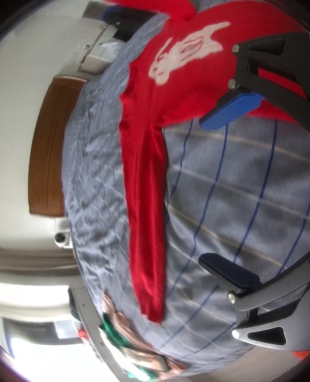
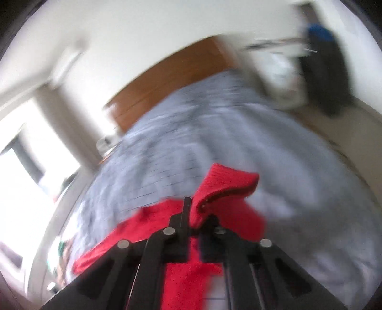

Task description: Fold small clothes

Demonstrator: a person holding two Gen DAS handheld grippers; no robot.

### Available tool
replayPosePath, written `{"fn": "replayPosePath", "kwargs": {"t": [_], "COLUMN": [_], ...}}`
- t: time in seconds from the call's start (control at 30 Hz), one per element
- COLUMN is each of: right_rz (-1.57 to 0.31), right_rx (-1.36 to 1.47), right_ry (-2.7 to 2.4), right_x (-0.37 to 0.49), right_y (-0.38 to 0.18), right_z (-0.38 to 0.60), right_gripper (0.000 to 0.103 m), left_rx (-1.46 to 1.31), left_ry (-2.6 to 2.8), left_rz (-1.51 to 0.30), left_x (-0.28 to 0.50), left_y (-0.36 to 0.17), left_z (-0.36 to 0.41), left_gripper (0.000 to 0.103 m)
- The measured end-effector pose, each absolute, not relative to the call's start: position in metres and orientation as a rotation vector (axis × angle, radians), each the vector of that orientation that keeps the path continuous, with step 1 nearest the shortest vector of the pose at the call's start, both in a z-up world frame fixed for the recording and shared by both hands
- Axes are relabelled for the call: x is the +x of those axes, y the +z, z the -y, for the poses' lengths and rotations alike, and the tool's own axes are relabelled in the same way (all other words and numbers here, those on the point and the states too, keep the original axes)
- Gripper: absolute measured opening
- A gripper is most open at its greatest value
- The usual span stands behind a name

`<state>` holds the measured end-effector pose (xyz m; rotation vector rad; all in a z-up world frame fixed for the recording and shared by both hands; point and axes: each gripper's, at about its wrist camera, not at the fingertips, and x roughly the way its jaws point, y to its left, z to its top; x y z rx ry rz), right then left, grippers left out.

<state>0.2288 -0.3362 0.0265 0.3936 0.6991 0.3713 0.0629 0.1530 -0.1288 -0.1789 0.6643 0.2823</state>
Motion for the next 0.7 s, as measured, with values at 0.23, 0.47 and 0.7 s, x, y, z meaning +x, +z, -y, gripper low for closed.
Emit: {"fn": "replayPosePath", "kwargs": {"t": [0.23, 0.47, 0.7], "right_rz": [-0.845, -0.987, -0.922], "right_rx": [0.266, 0.428, 0.159], "right_ry": [0.641, 0.749, 0.457], "right_x": [0.255, 0.245, 0.203], "right_y": [-0.016, -0.090, -0.120], "right_z": [0.155, 0.148, 0.246], "right_gripper": [0.010, 0.076, 0.076], "left_rx": [-0.246, -0.302, -0.224], "left_ry": [0.307, 0.313, 0.215], "left_rz": [-0.714, -0.721, -0.750], "left_x": [0.061, 0.056, 0.068], "left_y": [-0.147, -0.152, -0.156], "left_z": [-0.178, -0.190, -0.160], "left_gripper": [0.103, 0.103, 0.103]}}
